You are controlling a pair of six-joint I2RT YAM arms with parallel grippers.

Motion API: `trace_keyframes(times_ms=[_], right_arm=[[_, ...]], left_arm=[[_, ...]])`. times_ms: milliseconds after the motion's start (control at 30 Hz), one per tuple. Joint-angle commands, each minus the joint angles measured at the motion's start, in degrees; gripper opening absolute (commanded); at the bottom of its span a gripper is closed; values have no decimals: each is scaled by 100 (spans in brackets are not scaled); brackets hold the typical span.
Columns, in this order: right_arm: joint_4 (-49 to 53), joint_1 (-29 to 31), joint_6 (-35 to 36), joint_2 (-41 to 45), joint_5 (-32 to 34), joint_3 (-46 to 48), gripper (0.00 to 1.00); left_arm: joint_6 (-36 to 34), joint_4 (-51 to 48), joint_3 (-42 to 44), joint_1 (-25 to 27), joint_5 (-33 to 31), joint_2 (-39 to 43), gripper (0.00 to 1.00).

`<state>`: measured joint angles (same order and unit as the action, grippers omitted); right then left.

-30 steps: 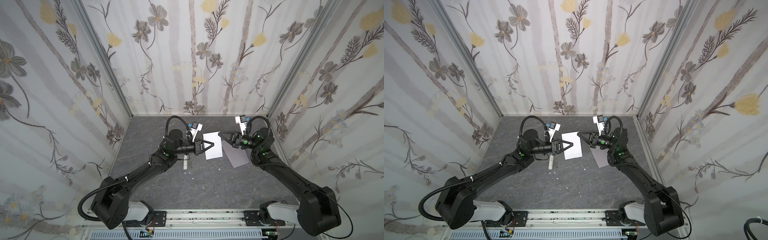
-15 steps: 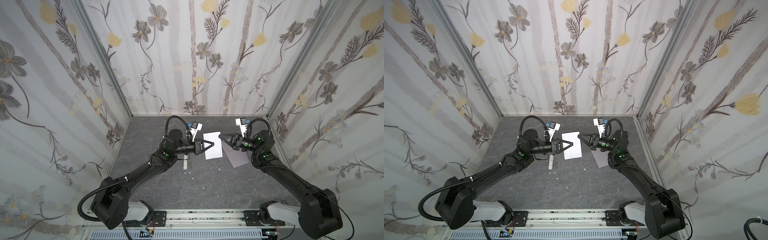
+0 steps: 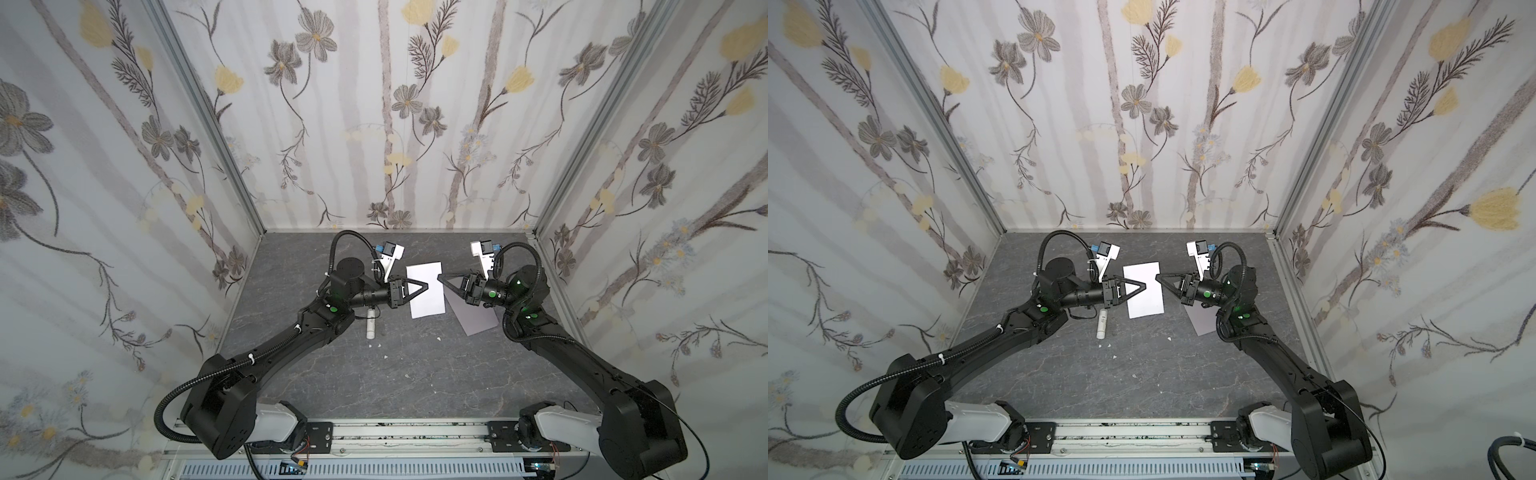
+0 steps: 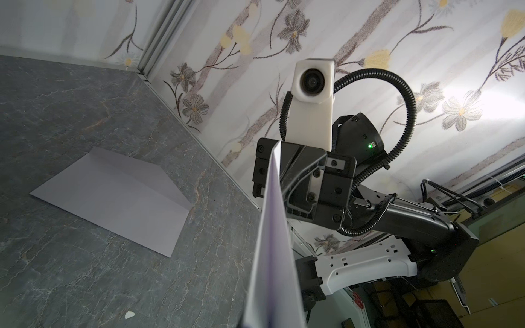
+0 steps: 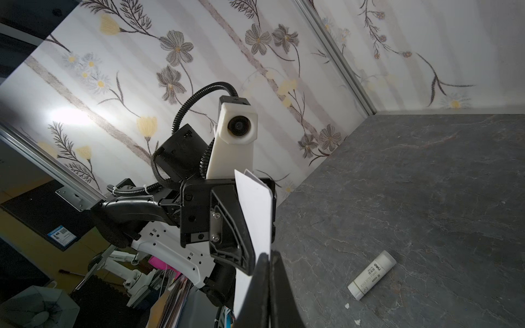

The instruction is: Place the letter into the envelope and seal it

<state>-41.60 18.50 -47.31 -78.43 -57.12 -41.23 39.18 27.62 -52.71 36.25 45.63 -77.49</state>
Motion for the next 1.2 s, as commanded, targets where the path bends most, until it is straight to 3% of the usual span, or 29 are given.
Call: trace_keyframes(times_ms=[0, 133, 167, 233, 367, 400, 467, 500, 600, 633, 700, 800, 833, 900, 1033, 1067, 1133, 1167], right_arm=[[-237, 26, -24, 20, -53, 1, 36], [-242, 60, -28, 65, -20, 34, 37], [-239, 72, -31, 74, -18, 36, 34], [-248, 79, -28, 65, -33, 37, 4], [-247, 98, -33, 80, -32, 53, 0], [-234, 100, -28, 91, -12, 58, 16], [-225, 100, -25, 116, -2, 78, 32], [-219, 101, -20, 133, 7, 88, 38], [-209, 94, -15, 179, 28, 120, 37], [-201, 99, -13, 188, 32, 132, 33], [-205, 94, -15, 197, 20, 151, 0], [-218, 94, -28, 197, 15, 159, 0], [-202, 98, -32, 205, 25, 159, 7], [-222, 104, -33, 230, 26, 186, 32], [-230, 118, -24, 285, 44, 277, 36], [-239, 111, -32, 283, 43, 302, 33], [-277, 126, -54, 271, 25, 338, 4], [-295, 121, -68, 276, 29, 357, 0]], left_arm=[[27, 304, -43, 4, -6, 20, 0], [35, 323, -34, 3, -34, 26, 0], [37, 323, -29, 3, -35, 35, 0], [42, 332, -35, 4, -52, 42, 0], [55, 346, -38, 4, -45, 50, 0], [64, 350, -40, -3, -43, 57, 0], [64, 350, -45, 5, -54, 54, 0], [64, 358, -38, 4, -53, 66, 0], [64, 366, -52, -3, -66, 66, 0], [64, 367, -47, -9, -71, 69, 0], [70, 374, -59, -13, -71, 76, 0], [72, 376, -64, -10, -78, 79, 0], [72, 385, -67, -8, -80, 83, 0], [90, 384, -64, -20, -93, 85, 0], [104, 402, -68, -17, -105, 100, 0], [91, 407, -67, -18, -104, 98, 0], [103, 410, -60, -13, -97, 80, 0], [112, 411, -64, -14, -98, 79, 0]])
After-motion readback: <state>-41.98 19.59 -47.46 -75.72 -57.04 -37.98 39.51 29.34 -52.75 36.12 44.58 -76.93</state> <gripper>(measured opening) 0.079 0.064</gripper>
